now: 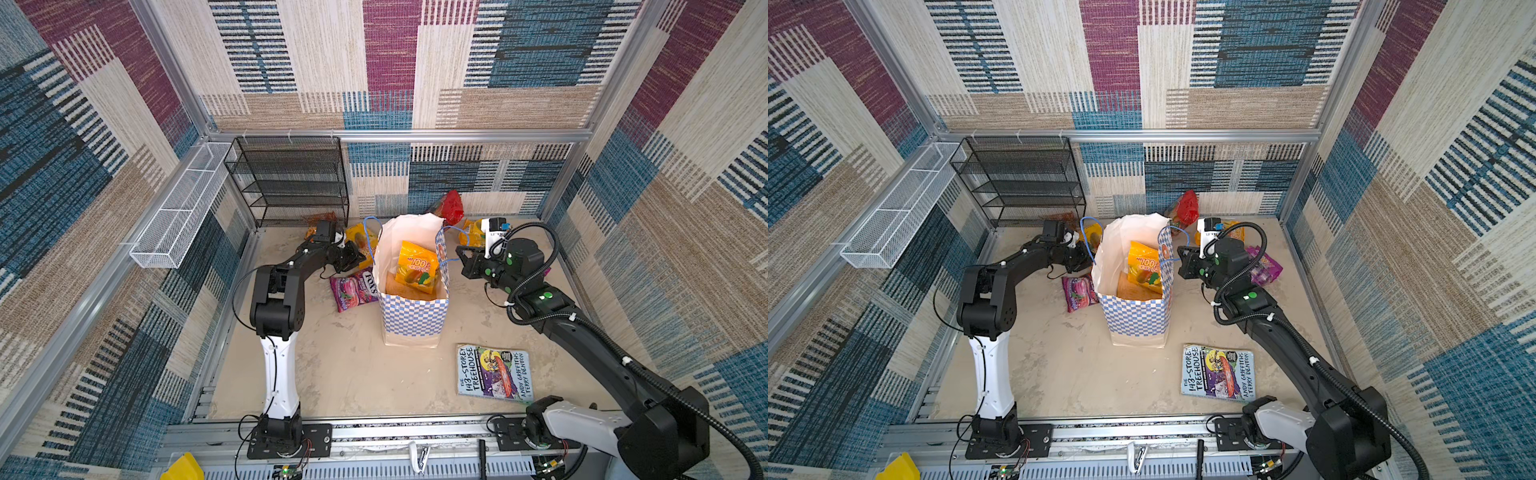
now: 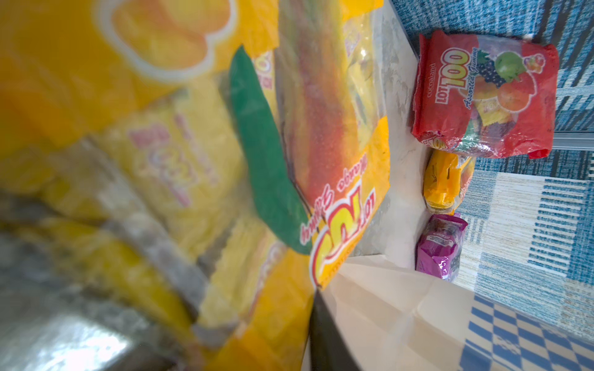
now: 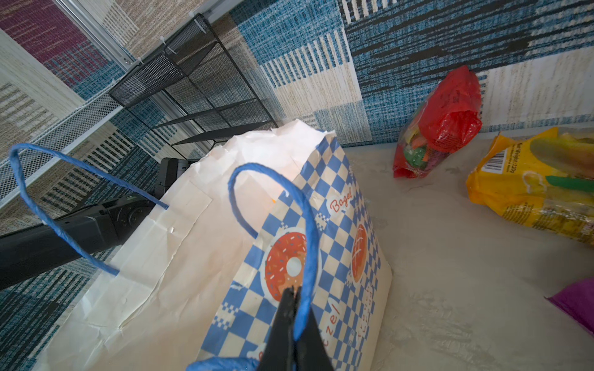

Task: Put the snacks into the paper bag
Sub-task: 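Grasp the second yellow LOT100 bag with left gripper, then lift the second yellow bag and carry it over the checkered bag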

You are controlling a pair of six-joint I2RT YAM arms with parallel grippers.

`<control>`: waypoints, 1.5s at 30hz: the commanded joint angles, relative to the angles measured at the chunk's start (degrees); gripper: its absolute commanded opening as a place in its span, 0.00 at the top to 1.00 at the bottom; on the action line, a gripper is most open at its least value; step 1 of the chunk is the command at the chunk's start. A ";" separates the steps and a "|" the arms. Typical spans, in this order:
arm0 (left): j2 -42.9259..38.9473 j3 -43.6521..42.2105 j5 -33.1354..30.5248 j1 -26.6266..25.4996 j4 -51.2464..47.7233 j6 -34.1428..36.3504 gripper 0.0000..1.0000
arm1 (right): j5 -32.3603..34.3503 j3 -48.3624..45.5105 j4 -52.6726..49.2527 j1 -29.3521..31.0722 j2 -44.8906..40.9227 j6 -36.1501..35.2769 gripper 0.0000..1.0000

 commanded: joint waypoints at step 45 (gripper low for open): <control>-67.17 -21.21 -7.78 4.54 -8.10 -10.32 1.00 | -4.85 -1.81 5.24 -0.01 -4.30 -0.31 1.00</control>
